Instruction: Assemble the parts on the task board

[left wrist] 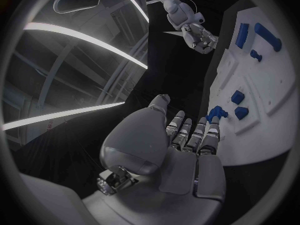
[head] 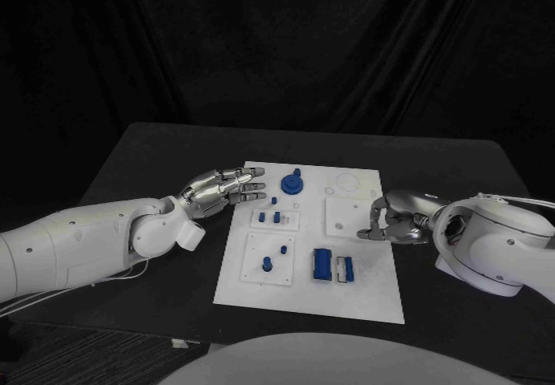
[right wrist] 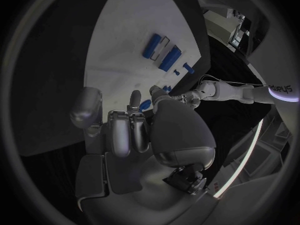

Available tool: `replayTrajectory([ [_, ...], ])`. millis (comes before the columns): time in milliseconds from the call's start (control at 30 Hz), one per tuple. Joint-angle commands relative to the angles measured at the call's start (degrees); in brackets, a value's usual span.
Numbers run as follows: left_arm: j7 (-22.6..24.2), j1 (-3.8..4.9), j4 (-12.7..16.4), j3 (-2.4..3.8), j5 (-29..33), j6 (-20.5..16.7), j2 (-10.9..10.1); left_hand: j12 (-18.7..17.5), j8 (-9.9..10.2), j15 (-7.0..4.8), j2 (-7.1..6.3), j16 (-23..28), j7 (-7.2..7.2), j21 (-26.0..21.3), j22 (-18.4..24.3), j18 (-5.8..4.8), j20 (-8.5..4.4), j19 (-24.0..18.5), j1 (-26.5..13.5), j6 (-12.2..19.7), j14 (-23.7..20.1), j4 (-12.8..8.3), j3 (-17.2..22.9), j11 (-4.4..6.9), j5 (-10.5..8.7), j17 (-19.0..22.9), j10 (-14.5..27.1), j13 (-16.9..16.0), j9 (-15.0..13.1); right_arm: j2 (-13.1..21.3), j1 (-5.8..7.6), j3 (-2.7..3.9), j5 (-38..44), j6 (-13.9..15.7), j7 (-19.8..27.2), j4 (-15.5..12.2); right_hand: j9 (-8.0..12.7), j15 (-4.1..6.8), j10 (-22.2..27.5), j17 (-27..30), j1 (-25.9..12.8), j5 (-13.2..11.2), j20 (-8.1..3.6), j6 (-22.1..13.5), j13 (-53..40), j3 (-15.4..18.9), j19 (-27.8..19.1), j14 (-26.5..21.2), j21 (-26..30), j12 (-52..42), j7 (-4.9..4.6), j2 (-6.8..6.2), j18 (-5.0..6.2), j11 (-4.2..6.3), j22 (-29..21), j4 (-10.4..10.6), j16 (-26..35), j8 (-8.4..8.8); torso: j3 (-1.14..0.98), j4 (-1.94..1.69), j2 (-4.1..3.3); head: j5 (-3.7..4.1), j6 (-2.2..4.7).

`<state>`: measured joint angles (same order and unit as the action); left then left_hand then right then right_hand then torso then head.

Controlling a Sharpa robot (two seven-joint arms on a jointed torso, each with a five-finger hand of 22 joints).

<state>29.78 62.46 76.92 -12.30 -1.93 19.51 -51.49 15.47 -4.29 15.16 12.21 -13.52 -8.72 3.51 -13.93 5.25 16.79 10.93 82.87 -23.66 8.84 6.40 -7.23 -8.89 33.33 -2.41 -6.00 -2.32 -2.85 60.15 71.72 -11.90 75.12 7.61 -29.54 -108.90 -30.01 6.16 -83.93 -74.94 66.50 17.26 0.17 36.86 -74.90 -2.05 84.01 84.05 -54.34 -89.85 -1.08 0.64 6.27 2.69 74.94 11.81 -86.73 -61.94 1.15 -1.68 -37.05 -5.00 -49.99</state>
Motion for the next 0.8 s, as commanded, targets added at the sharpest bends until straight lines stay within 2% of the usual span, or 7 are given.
replayTrajectory([
  [33,0.6,-0.08,0.2,0.05,0.1,0.1,0.0,0.3,-0.3,0.15,-0.17,-0.4,-0.12,0.2,-0.1,-0.32,-0.01,0.2,-0.6,-0.3,0.4,-0.2,0.2,0.01,0.2,0.0,-0.2,-0.1,-0.1,-0.5,-0.37,-0.02,-8.8,-9.0,-5.6,0.5,-5.0,0.56,-6.1,-2.5,0.6,0.7,-0.54,-1.7,-15.1,-0.2,0.1,3.8,0.7,-0.2,0.46,0.38,-0.17,0.66,6.9,-0.9,0.4,-3.04,0.0,0.0,-0.03,0.11,-0.01],
  [167,0.6,-0.08,0.2,0.05,0.1,0.2,0.1,0.3,-0.3,0.15,-0.17,-0.4,-0.12,0.2,-0.1,-0.32,-0.01,0.2,-0.6,-0.3,0.4,-0.2,0.2,0.01,0.2,0.0,-0.2,-0.1,-0.1,-0.9,-0.69,-0.02,-9.6,-9.8,-6.1,0.8,-7.3,0.74,-6.1,-1.9,0.6,1.3,-0.7,-2.3,-15.1,-0.3,0.0,3.7,1.4,-0.2,0.75,0.35,-0.07,0.9,6.8,-1.3,0.6,-3.74,0.0,-0.01,-0.01,0.26,-0.01],
  [500,0.6,-0.09,0.3,0.05,0.1,0.3,0.0,0.3,-0.3,0.15,-0.17,-0.4,-0.12,0.2,-0.1,-0.32,-0.01,0.2,-0.6,-0.3,0.4,-0.2,0.2,0.01,0.2,0.0,-0.2,-0.1,-0.1,-1.6,-2.46,-0.02,-10.3,-10.1,-6.3,0.3,-9.5,0.82,-6.1,-0.9,0.7,-0.1,-0.79,-2.8,-15.1,0.0,-0.4,3.5,3.2,-0.2,0.8,-0.26,0.18,0.97,6.3,-1.9,1.0,-3.49,0.0,0.0,0.0,0.16,-0.01],
  [633,0.6,-0.09,0.4,0.05,0.1,0.3,0.0,0.3,-0.3,0.15,-0.17,-0.4,-0.12,0.2,-0.1,-0.32,-0.01,0.2,-0.6,-0.3,0.4,-0.2,0.2,0.01,0.2,0.0,-0.2,-0.1,-0.1,-2.0,-3.16,-0.02,-10.4,-9.8,-6.3,0.2,-10.8,0.76,-6.1,-0.9,0.2,-2.0,-0.75,-2.9,-15.1,0.3,-0.4,3.6,3.4,-0.2,0.69,-0.26,0.19,0.88,6.3,-1.8,1.0,-2.87,0.0,0.0,-0.01,0.35,-0.01],
  [800,0.6,-0.09,0.4,0.05,0.1,0.3,-0.1,0.3,-0.3,0.18,-0.21,-0.4,-0.22,0.2,0.0,-0.31,-0.01,0.2,-0.7,-0.3,0.5,-0.2,0.2,0.06,0.21,0.0,-0.2,-0.1,-0.1,-2.4,-3.83,-0.02,-10.5,-9.6,-6.3,0.4,-11.2,0.74,-6.1,-1.2,0.4,-2.5,-0.74,-2.8,-15.1,0.4,-0.6,3.6,4.5,-0.2,0.7,-0.35,0.36,0.88,6.0,-2.0,1.0,-2.6,0.0,0.0,0.0,0.31,-0.01],
])
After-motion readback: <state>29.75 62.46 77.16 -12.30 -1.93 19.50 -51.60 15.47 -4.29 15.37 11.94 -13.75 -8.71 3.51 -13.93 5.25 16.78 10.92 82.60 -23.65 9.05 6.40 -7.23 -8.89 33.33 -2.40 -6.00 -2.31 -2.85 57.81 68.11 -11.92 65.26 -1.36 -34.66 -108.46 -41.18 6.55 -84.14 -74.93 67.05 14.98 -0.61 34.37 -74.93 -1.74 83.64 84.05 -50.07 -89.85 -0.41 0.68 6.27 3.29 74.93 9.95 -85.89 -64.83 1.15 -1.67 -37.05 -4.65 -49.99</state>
